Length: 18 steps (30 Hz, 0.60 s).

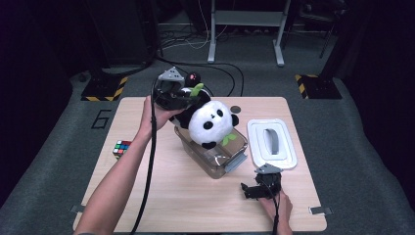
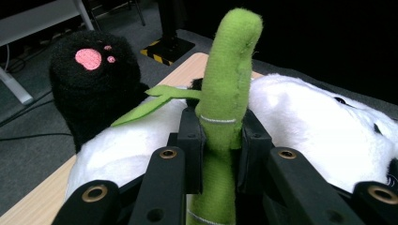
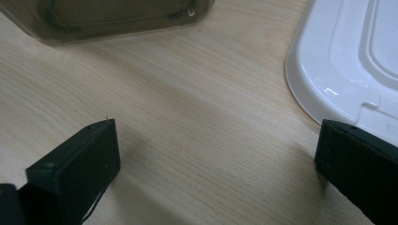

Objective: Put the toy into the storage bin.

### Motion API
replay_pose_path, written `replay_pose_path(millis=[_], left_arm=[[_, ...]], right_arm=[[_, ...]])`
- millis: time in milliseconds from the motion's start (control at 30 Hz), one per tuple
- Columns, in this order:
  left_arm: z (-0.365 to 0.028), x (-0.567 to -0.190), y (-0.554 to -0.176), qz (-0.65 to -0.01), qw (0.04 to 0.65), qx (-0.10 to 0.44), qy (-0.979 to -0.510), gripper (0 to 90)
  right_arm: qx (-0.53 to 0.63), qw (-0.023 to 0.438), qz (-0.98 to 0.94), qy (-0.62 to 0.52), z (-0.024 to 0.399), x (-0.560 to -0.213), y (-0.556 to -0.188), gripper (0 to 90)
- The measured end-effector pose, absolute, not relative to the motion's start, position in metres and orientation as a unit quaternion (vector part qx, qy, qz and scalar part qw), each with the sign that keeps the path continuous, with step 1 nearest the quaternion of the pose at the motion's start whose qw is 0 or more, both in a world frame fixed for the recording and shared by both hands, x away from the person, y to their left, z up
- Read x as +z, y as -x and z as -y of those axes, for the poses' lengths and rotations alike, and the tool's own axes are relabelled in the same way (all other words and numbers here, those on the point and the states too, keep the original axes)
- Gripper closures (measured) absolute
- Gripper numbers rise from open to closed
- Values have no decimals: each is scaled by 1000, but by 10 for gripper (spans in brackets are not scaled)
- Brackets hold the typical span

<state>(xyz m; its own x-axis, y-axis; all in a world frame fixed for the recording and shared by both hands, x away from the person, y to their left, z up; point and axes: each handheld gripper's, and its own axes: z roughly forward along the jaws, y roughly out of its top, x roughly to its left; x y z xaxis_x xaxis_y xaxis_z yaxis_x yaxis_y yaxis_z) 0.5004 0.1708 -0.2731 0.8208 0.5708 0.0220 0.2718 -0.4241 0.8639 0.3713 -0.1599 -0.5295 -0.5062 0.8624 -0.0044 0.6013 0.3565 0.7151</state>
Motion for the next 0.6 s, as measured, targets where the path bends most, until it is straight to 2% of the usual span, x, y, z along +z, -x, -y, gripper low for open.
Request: replay_pose_path(millis=[600], left_arm=[[-145,-297,-515,-273,475,125,-827,753]], right_arm=[[336,194,-800,-457,160,-530,-371,0]])
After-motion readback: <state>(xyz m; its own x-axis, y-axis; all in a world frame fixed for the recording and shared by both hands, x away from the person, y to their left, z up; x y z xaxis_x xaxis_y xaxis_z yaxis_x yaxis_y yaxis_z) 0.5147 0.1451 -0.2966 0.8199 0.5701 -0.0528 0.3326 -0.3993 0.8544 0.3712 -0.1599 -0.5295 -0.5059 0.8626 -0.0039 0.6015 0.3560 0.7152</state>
